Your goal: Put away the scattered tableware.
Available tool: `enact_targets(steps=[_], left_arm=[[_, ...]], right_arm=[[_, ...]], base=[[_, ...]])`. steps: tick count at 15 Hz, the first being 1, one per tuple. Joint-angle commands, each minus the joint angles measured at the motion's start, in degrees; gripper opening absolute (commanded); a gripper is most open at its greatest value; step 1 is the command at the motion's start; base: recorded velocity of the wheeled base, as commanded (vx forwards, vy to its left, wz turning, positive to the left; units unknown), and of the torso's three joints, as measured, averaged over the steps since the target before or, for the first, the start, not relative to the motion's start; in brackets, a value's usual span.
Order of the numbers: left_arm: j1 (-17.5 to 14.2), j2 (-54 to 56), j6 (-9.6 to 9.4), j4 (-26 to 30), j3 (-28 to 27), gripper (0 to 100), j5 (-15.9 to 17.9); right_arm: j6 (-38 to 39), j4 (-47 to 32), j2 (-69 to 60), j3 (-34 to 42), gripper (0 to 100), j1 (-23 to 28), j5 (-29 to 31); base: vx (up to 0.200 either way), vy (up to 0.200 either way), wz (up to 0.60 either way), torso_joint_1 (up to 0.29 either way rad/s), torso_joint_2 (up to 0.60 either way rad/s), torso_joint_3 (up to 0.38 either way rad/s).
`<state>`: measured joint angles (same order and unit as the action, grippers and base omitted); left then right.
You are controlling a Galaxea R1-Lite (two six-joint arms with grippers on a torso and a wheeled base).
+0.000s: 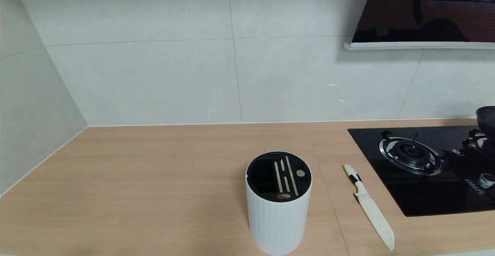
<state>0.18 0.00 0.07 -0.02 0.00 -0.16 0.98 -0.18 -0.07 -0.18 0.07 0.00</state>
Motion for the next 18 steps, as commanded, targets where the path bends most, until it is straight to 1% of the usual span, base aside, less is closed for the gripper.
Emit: enact_targets(steps=[1, 11, 12, 13, 15, 18], left_arm=[[-0.01, 0.0, 0.01, 0.02, 0.0, 100, -0.02], [-0.01, 0.0, 0.01, -0.06, 0.0, 100, -0.02], [-0.01, 0.0, 0.01, 0.02, 0.0, 100, -0.02], [-0.01, 0.0, 0.01, 0.02, 0.0, 100, -0.02], [-0.01, 0.0, 0.01, 0.02, 0.0, 100, -0.02], [-0.01, 0.0, -0.07, -0.06, 0.0, 100, -0.02]], right_arm=[[-0.01, 0.01, 0.07, 0.01, 100, 0.01, 0.0], [-0.8, 0.27, 0.07, 0.09, 100, 0.01, 0.26], [-0.54, 2.64, 0.07, -1.31, 100, 0.01, 0.09], [-0.27, 4.14, 0.42, -4.56, 100, -0.16, -1.23], [-0.36, 1.41, 4.91, -7.82, 100, -0.25, -3.78], [-0.27, 1.15, 14.84, -9.31, 100, -0.25, -6.5]], base=[[0.0, 0.0, 0.0, 0.0, 0.0, 0.0], [0.0, 0.0, 0.0, 0.0, 0.0, 0.0], [0.0, 0.0, 0.0, 0.0, 0.0, 0.0], [0.0, 0.0, 0.0, 0.0, 0.0, 0.0], [0.0, 0.0, 0.0, 0.0, 0.0, 0.0], [0.0, 0.0, 0.0, 0.0, 0.0, 0.0]])
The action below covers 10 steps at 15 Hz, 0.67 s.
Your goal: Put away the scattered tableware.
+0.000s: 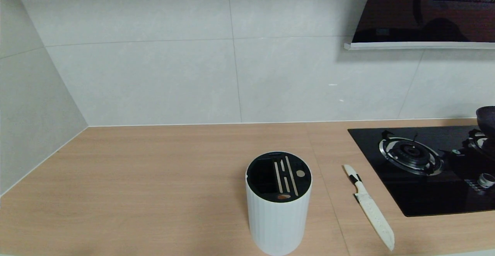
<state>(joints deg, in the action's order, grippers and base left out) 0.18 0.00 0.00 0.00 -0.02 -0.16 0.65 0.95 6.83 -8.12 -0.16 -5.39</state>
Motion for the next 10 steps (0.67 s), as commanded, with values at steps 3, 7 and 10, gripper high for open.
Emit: enact_targets(steps=[3, 7, 10], left_arm=[[-0.01, 0.0, 0.0, 0.0, 0.02, 100, -0.02], [-0.01, 0.0, 0.0, -0.09, 0.02, 100, -0.02], [-0.01, 0.0, 0.0, 0.0, 0.02, 100, -0.02]], right_arm=[[-0.12, 0.1, 18.49, -6.21, 100, -2.04, -1.47], [-0.29, 0.19, 31.58, -12.45, 100, -6.87, -1.64], [-0.47, 5.99, 47.4, -16.23, 100, -7.4, -1.64]], base=[[0.0, 0.0, 0.0, 0.0, 0.0, 0.0], [0.0, 0.0, 0.0, 0.0, 0.0, 0.0], [0.0, 0.0, 0.0, 0.0, 0.0, 0.0]])
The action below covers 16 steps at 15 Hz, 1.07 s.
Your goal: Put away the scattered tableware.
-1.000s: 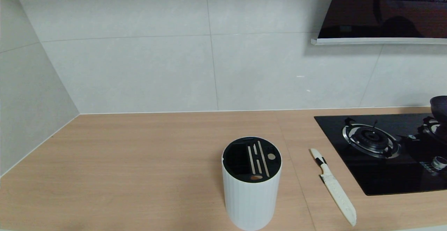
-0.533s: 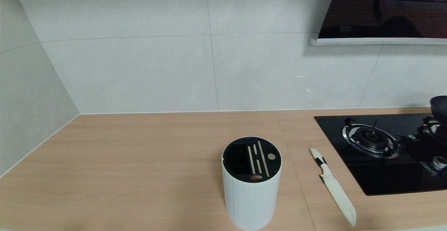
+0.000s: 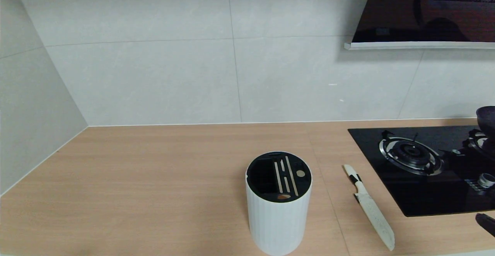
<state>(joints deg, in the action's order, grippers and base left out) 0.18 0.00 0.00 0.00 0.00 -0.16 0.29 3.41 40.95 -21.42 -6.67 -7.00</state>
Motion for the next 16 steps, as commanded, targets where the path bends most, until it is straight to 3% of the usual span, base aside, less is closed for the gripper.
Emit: enact_targets(steps=[1, 4, 8, 16], left_arm=[[-0.01, 0.0, 0.0, -0.09, 0.0, 100, -0.02], [-0.01, 0.0, 0.0, 0.0, 0.0, 100, -0.02], [-0.01, 0.0, 0.0, 0.0, 0.0, 100, -0.02], [-0.01, 0.0, 0.0, 0.0, 0.0, 100, -0.02]], right_arm=[[-0.12, 6.52, 16.8, -3.28, 100, -0.98, -0.03], [-0.2, 12.41, 26.73, -5.39, 100, -1.51, -0.03], [-0.91, 14.52, 36.84, -9.78, 100, -2.21, 0.14], [-0.91, 24.98, 55.56, -7.32, 100, -4.23, 1.11]], base=[[0.0, 0.0, 0.0, 0.0, 0.0, 0.0], [0.0, 0.0, 0.0, 0.0, 0.0, 0.0], [0.0, 0.0, 0.0, 0.0, 0.0, 0.0], [0.0, 0.0, 0.0, 0.0, 0.0, 0.0]])
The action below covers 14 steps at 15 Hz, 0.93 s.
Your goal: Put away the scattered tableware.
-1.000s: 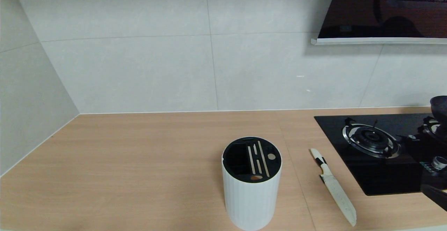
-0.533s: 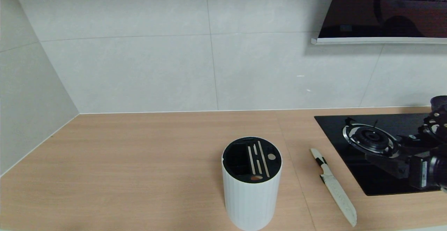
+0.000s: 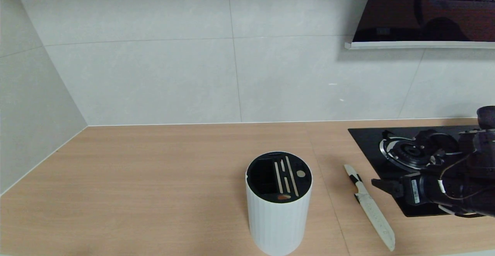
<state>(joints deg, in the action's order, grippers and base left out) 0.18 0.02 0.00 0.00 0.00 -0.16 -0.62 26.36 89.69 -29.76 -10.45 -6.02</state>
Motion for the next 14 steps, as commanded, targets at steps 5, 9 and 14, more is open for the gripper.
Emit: enact_targets(steps=[5, 9, 14], left_arm=[[-0.01, -0.02, 0.09, 0.0, 0.0, 100, -0.02], [-0.01, -0.02, 0.0, 0.0, 0.0, 100, -0.02], [-0.01, -0.02, 0.09, 0.0, 0.0, 100, -0.02]], right_arm=[[0.01, 15.92, 16.4, 3.92, 100, -0.63, 4.26], [-0.08, 22.51, 23.17, 3.13, 100, -0.63, 4.53], [-0.08, 30.95, 31.6, 2.77, 100, -0.63, 7.96]], base=[[0.0, 0.0, 0.0, 0.0, 0.0, 0.0], [0.0, 0.0, 0.0, 0.0, 0.0, 0.0], [0.0, 0.0, 0.0, 0.0, 0.0, 0.0]])
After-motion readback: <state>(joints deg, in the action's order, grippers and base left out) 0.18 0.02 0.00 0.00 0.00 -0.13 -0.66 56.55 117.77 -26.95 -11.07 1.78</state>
